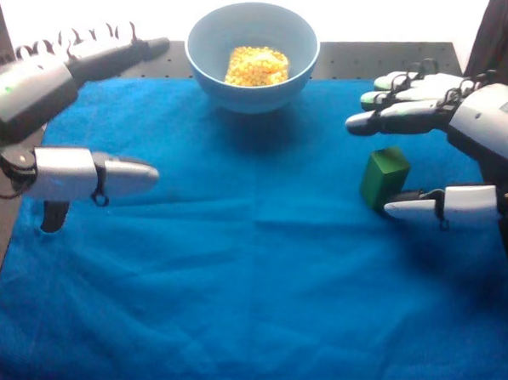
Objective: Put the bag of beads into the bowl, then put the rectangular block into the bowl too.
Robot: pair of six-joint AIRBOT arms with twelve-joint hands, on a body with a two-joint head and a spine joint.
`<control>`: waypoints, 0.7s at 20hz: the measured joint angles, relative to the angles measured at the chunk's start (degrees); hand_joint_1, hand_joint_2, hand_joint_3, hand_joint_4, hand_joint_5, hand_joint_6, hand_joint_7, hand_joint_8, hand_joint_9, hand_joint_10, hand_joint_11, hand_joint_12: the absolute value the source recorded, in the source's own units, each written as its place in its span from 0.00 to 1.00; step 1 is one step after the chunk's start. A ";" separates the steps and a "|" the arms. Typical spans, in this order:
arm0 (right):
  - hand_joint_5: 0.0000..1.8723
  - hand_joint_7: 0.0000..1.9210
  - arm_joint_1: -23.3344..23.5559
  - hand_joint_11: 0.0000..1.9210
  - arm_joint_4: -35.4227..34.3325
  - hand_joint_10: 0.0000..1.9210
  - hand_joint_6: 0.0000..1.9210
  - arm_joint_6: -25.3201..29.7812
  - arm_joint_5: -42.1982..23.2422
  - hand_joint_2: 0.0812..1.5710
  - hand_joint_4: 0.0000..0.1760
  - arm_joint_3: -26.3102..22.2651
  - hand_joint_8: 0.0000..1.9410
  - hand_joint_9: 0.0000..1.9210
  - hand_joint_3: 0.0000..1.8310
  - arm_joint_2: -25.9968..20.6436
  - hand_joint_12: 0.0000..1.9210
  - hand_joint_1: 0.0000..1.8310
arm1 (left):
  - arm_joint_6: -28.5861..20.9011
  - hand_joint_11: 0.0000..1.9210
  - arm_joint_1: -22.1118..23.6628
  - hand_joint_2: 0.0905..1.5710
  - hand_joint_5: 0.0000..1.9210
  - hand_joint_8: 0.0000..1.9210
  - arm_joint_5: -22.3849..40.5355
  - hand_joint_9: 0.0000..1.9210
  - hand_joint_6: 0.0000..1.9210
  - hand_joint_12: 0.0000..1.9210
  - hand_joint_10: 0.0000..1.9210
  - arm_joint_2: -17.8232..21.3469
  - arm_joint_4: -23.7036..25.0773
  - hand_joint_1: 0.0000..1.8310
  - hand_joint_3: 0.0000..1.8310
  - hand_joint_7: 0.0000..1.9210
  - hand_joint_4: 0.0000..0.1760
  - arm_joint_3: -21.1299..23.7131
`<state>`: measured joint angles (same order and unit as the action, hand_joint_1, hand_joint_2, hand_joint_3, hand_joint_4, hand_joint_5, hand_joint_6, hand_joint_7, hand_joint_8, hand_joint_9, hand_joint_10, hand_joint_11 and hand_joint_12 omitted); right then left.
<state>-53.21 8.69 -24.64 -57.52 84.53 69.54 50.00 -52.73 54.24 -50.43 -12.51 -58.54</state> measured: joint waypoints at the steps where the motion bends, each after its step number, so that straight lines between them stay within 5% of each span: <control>1: 0.38 0.27 0.26 0.15 0.11 0.01 0.01 0.00 0.70 0.62 0.28 0.35 0.01 0.20 0.00 0.28 0.04 0.53 | 0.00 0.00 0.00 0.63 0.08 0.00 0.15 0.08 0.00 0.13 0.00 0.00 0.02 0.49 0.00 0.06 0.51 0.00; 2: 0.39 0.30 0.92 0.18 0.13 0.01 0.00 0.00 1.40 0.63 0.15 0.83 0.00 0.24 0.00 0.74 0.07 0.52 | -0.02 0.00 0.00 0.63 0.08 0.00 0.09 0.08 0.00 0.13 0.00 0.00 0.04 0.49 0.00 0.06 0.49 0.04; 3: 0.44 0.38 1.25 0.22 0.31 0.00 0.01 0.02 1.64 0.64 0.09 1.07 0.01 0.35 0.00 0.85 0.27 0.55 | 0.00 0.00 0.00 0.63 0.08 0.00 -0.13 0.08 0.00 0.13 0.00 0.00 0.15 0.49 0.00 0.06 0.47 0.04; 4: 0.44 0.38 1.42 0.22 0.66 0.00 0.01 0.00 1.79 0.64 0.09 1.22 0.01 0.35 0.00 0.96 0.27 0.55 | 0.00 0.00 0.00 0.63 0.08 0.00 -0.09 0.08 0.00 0.13 0.00 0.00 0.28 0.49 0.00 0.06 0.47 0.04; 5: 0.46 0.42 1.55 0.20 0.59 0.01 0.00 0.00 1.95 0.65 0.12 1.22 0.01 0.41 0.00 1.05 0.50 0.56 | 0.00 0.00 0.00 0.63 0.08 0.00 -0.09 0.08 0.00 0.12 0.00 0.00 0.13 0.49 0.00 0.07 0.48 0.04; 6: 0.54 0.47 1.55 0.16 0.66 0.04 0.35 0.02 1.97 0.66 0.59 1.22 0.01 0.45 0.01 1.14 0.71 0.58 | 0.00 0.00 0.00 0.63 0.08 0.00 0.00 0.08 0.00 0.12 0.00 -0.02 0.00 0.48 0.00 0.07 0.45 0.04; 8: 0.55 0.54 1.55 0.19 0.66 0.11 0.46 0.22 2.29 0.67 0.18 1.22 0.01 0.48 0.00 1.31 0.76 0.60 | -0.02 0.00 -0.13 0.63 0.08 0.00 0.09 0.08 0.00 0.10 0.00 -0.07 -0.42 0.48 0.00 0.06 0.47 0.04; 9: 0.59 0.55 1.55 0.27 0.74 0.18 0.31 0.13 2.16 0.67 0.00 1.29 0.44 0.53 0.00 1.31 0.74 0.67 | -0.02 0.00 -0.22 0.63 0.07 0.00 0.07 0.08 0.00 0.10 0.00 -0.07 -0.42 0.47 0.00 0.06 0.47 0.04; 12: 0.64 0.63 1.55 0.39 0.44 0.17 0.21 0.28 2.05 0.64 0.00 1.44 0.41 0.62 0.00 1.33 0.63 0.70 | -0.07 0.00 -0.48 0.63 0.07 0.00 0.22 0.08 0.00 0.12 0.00 -0.07 -0.57 0.47 0.00 0.06 0.54 0.04; 14: 0.63 0.65 1.57 0.45 0.39 0.18 0.24 0.33 1.81 0.63 0.00 1.44 0.36 0.67 0.00 1.31 0.62 0.70 | -0.07 0.00 -0.57 0.63 0.08 0.00 0.31 0.08 0.00 0.16 0.00 -0.13 -0.66 0.48 0.00 0.08 0.52 0.04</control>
<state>-51.64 9.08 -24.32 -55.70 85.97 70.85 49.93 -53.30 54.54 -50.57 -13.17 -58.50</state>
